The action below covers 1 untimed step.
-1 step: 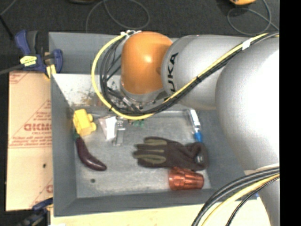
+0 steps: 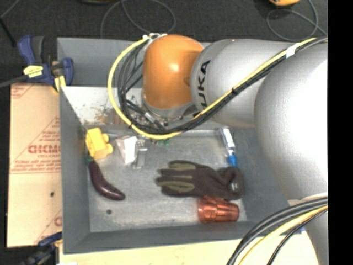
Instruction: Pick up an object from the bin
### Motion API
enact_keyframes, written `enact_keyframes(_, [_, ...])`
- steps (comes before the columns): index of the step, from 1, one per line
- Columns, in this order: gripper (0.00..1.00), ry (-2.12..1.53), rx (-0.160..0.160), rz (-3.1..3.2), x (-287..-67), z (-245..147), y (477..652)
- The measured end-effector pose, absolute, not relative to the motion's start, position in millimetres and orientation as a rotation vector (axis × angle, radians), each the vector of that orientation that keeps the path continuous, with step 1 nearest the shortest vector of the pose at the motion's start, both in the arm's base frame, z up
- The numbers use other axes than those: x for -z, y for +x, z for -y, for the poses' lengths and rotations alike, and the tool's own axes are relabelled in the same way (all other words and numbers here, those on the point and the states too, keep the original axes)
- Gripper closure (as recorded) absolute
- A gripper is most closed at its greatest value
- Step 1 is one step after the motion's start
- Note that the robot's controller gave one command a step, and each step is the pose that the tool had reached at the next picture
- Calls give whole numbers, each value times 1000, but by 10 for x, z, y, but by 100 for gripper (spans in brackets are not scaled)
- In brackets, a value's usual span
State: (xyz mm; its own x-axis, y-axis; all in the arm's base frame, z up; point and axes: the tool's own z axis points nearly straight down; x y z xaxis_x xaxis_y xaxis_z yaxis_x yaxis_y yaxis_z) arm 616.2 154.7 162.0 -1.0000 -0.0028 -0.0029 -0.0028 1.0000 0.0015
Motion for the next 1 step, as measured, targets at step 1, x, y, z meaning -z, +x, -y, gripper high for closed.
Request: enact_keyframes(1, [0,-29,-4,-3136,-1339,-1248,5877])
